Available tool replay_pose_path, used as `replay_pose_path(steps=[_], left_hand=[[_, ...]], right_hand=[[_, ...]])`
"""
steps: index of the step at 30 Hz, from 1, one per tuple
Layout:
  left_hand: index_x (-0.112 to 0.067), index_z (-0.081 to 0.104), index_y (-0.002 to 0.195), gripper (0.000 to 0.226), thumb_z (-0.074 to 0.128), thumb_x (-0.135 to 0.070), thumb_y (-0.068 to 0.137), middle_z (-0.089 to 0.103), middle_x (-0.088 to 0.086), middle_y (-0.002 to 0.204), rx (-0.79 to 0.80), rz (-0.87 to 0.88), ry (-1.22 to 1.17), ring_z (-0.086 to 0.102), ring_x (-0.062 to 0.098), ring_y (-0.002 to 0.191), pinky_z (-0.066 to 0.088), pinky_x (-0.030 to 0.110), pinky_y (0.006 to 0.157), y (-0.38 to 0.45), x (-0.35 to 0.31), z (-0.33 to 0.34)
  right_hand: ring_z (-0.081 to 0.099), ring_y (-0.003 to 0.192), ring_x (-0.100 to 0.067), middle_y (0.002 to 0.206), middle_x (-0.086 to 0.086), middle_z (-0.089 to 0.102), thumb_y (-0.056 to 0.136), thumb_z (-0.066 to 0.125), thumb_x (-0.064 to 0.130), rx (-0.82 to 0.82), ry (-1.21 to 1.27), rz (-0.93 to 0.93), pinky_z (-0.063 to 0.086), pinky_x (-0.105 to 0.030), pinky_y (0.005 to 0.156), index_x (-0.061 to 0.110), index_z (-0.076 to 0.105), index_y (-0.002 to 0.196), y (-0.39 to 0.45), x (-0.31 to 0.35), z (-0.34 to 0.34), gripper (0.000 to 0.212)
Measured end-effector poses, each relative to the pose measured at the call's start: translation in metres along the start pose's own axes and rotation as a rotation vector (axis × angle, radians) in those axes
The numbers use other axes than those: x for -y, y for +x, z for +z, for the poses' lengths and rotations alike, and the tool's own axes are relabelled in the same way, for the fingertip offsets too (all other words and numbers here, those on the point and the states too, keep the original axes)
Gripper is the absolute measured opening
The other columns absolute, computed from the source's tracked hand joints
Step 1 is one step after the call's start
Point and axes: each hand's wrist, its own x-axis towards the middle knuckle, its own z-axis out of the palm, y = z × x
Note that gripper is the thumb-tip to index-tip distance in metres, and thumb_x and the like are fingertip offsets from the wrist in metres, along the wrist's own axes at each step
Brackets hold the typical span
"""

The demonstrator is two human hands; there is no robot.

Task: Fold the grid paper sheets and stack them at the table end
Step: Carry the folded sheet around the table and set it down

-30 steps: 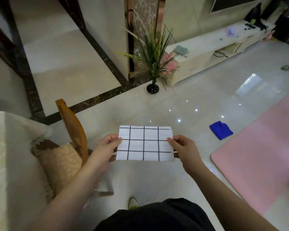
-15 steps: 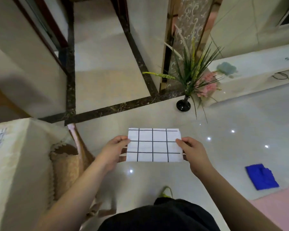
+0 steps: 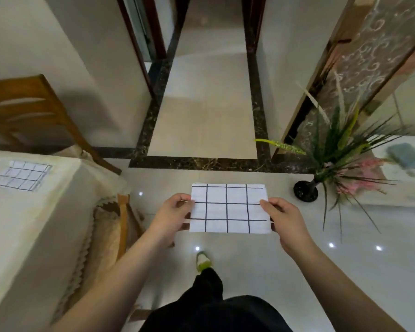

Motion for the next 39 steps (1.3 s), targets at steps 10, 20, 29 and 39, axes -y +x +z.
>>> replay_pose_path(steps=[10, 20, 29, 39], left_hand=[[-0.007, 0.063, 0.106, 0.019, 0.057, -0.021, 0.096, 0.069, 0.020, 0.103, -0.078, 0.008, -0.106, 0.067, 0.035, 0.096, 0.058, 0.040, 0.076, 0.100, -0.045, -0.059], [-0.003, 0.062, 0.107, 0.018, 0.059, -0.015, 0.094, 0.069, 0.020, 0.102, -0.192, 0.003, -0.213, 0.067, 0.035, 0.093, 0.059, 0.041, 0.074, 0.169, -0.099, -0.104], [-0.009, 0.063, 0.095, 0.008, 0.061, -0.016, 0.094, 0.068, 0.010, 0.086, -0.363, -0.051, -0.257, 0.066, 0.018, 0.068, 0.052, 0.027, 0.056, 0.256, -0.142, -0.142], [-0.006, 0.064, 0.097, 0.011, 0.060, -0.016, 0.094, 0.069, 0.007, 0.083, -0.644, -0.093, -0.372, 0.067, 0.010, 0.061, 0.051, 0.019, 0.052, 0.314, -0.198, -0.179]], right_hand=[[0.070, 0.077, -0.019, 0.083, -0.006, 0.072, 0.092, 0.065, 0.015, 0.102, -0.095, 0.001, 0.056, -0.034, 0.066, 0.013, 0.069, 0.087, 0.106, 0.070, 0.090, 0.006], [0.070, 0.087, -0.025, 0.092, -0.010, 0.073, 0.091, 0.066, 0.021, 0.234, -0.182, 0.024, 0.059, -0.041, 0.077, 0.010, 0.069, 0.097, 0.204, 0.122, 0.164, 0.012], [0.064, 0.062, -0.010, 0.072, -0.001, 0.069, 0.090, 0.067, 0.014, 0.398, -0.222, -0.001, 0.050, -0.023, 0.055, 0.012, 0.067, 0.084, 0.330, 0.170, 0.251, 0.007], [0.067, 0.082, -0.026, 0.088, -0.009, 0.073, 0.087, 0.070, 0.023, 0.663, -0.390, -0.081, 0.052, -0.038, 0.073, 0.015, 0.070, 0.086, 0.428, 0.235, 0.358, 0.008]])
